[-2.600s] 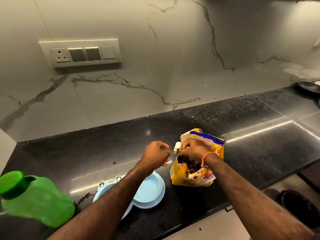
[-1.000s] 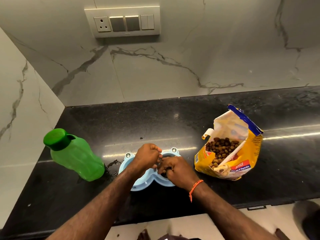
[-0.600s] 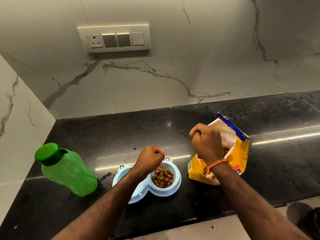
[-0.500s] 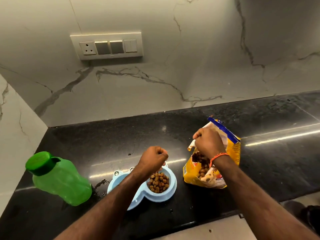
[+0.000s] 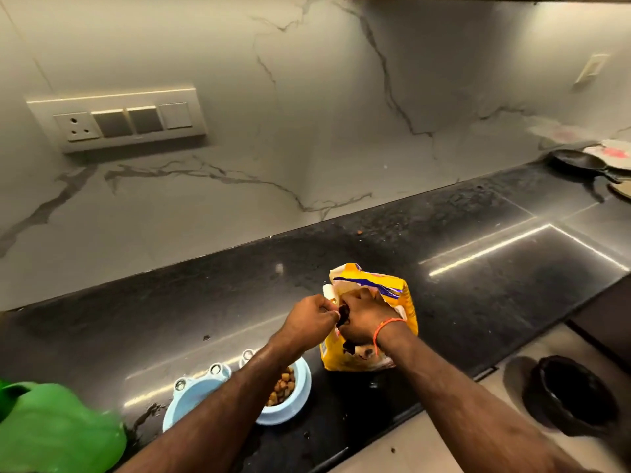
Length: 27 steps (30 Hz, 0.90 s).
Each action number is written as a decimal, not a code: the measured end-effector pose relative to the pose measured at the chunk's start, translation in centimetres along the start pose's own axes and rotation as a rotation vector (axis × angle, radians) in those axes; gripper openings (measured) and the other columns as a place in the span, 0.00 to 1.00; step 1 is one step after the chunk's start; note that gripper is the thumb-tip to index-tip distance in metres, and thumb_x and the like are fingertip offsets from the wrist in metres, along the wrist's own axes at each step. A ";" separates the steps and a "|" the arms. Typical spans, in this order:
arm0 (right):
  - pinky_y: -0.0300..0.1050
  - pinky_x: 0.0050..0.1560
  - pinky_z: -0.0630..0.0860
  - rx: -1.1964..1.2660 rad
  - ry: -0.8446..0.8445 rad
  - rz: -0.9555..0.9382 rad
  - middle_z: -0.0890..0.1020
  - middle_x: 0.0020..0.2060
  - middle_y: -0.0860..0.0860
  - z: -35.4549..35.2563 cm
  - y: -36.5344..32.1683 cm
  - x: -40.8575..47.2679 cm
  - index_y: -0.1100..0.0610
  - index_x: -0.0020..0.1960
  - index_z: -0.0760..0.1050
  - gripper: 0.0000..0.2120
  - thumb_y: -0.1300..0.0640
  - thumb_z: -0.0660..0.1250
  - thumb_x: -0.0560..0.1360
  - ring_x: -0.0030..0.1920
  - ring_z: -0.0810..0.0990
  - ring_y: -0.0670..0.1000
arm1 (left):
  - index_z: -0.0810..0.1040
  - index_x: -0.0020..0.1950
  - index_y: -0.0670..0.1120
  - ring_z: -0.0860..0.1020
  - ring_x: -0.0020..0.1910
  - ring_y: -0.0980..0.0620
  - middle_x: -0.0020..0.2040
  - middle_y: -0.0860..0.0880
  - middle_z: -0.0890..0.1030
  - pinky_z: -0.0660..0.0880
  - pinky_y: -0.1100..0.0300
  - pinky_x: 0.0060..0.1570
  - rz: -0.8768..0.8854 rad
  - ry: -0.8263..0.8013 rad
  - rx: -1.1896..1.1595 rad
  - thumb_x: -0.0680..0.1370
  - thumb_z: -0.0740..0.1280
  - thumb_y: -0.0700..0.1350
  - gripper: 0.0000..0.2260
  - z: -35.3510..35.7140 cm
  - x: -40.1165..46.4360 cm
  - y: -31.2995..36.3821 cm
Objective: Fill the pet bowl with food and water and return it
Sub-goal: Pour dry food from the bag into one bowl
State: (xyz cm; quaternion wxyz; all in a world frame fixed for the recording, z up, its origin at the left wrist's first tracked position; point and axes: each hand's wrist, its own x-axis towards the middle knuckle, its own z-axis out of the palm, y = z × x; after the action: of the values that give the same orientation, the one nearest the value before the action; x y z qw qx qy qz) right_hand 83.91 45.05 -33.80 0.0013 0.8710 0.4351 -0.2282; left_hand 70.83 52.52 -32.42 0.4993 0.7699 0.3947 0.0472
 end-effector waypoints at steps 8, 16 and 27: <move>0.51 0.63 0.74 0.024 -0.045 0.005 0.77 0.66 0.55 1.5 -0.3 0.2 0.54 0.72 0.71 0.24 0.47 0.67 0.79 0.65 0.78 0.58 | 0.81 0.44 0.49 0.81 0.44 0.49 0.42 0.47 0.83 0.84 0.42 0.51 0.007 -0.018 -0.005 0.79 0.66 0.41 0.07 0.1 0.5 -0.3; 0.44 0.49 0.72 0.161 0.054 -0.005 0.84 0.54 0.52 0.7 -0.2 -0.1 0.53 0.59 0.80 0.13 0.50 0.71 0.77 0.47 0.77 0.51 | 0.83 0.49 0.48 0.84 0.50 0.46 0.47 0.46 0.85 0.83 0.44 0.50 0.003 0.000 -0.025 0.80 0.67 0.42 0.05 -1.0 0.3 -1.1; 0.39 0.32 0.67 0.562 0.137 0.004 0.76 0.33 0.46 -3.6 -0.9 -1.8 0.51 0.38 0.72 0.09 0.57 0.69 0.75 0.37 0.74 0.47 | 0.82 0.50 0.47 0.83 0.50 0.45 0.51 0.43 0.84 0.84 0.49 0.47 -0.002 0.025 -0.134 0.82 0.68 0.44 0.04 -2.3 -0.9 -1.8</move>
State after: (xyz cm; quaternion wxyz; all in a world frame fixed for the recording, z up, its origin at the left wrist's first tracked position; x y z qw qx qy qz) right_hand 83.76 44.98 -29.67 -0.2690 0.8514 0.3523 -0.2803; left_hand 68.14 54.00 -32.49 0.5448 0.7336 0.3977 0.0827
